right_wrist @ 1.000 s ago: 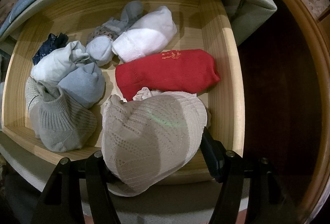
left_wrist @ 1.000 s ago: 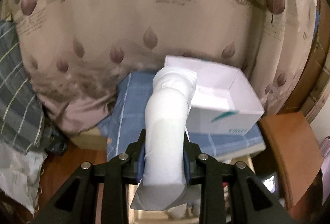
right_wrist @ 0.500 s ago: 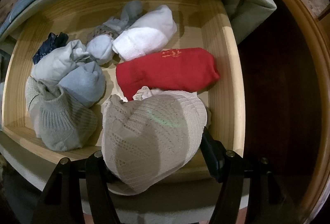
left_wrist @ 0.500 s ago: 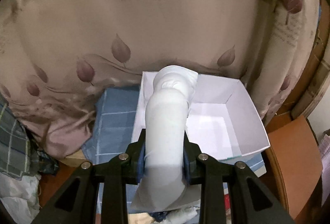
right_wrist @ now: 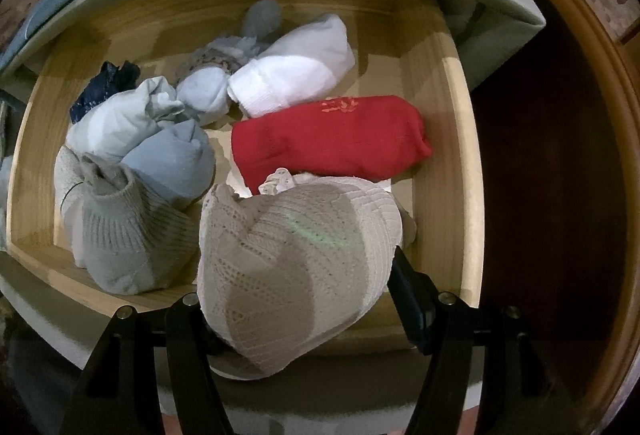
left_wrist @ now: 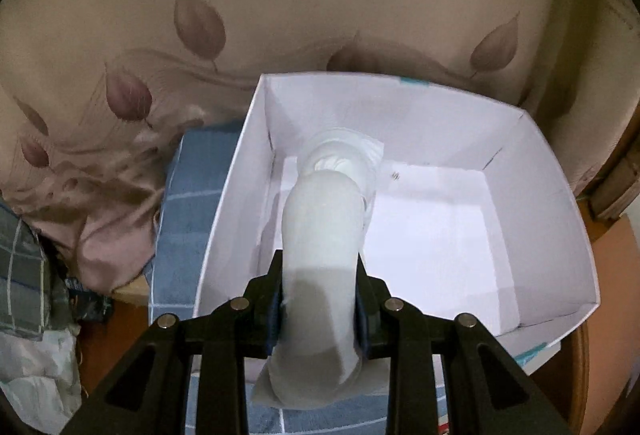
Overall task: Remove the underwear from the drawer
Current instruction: 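Carry the white underwear into the white shoe box with the left tool, then open the left tool to drop the underwear and withdraw to the drawer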
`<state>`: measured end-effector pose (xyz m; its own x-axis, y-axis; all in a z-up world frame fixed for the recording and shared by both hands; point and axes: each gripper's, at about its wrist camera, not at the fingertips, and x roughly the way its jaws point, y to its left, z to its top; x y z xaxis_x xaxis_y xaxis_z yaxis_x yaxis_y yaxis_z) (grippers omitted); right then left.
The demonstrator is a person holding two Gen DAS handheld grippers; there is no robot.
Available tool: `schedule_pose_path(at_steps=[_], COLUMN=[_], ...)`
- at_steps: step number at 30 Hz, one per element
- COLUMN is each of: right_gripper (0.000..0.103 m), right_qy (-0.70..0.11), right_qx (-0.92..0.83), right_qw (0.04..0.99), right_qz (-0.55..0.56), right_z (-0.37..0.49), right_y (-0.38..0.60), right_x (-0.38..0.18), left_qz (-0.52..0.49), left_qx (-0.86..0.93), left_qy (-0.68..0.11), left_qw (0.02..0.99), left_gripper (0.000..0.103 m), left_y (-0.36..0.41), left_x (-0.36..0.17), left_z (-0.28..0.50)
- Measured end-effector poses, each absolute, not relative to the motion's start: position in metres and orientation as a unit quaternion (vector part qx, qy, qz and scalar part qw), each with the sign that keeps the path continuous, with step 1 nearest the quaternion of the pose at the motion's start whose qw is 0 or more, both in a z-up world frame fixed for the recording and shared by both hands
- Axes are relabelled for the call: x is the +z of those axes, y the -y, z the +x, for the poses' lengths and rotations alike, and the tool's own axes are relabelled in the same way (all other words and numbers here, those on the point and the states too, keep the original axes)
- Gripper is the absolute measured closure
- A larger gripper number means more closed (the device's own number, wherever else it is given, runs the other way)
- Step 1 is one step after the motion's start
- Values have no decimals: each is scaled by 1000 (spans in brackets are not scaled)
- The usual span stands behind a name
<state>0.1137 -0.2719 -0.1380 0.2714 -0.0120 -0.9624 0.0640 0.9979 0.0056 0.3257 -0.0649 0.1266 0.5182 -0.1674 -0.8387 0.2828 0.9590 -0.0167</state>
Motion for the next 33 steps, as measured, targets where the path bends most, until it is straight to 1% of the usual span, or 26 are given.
schedule_pose_path(at_steps=[12,20,21,24,27,33], right_gripper=[40,40,40,40,40,40], right_qy=[-602,-601,-601,-601,-601,-601], right_qx=[-23,-24,-25,-25,-24,-24], right_qw=[798,798,798,799,799,799], right_qz=[24,24,25,25,25,25], right_z=[117,117,117,116,116,116], right_y=[271,268,268,269,269,270], right_x=[-139,-139,-139,-139,-139,-140], left_qz=[88,96,95,107,114,96], left_qx=[-118,-96,-94,-84,-73,-79], left_qy=[-495,-496,-496,-495,-500,-508], left_qw=[856,858,858,858,855,852], left_gripper=[74,74,71,68,63,60], left_y=[60,50,50,54,57,53], left_x=[111,112,112,111,111,115], left_z=[297,291,292,293,295,294])
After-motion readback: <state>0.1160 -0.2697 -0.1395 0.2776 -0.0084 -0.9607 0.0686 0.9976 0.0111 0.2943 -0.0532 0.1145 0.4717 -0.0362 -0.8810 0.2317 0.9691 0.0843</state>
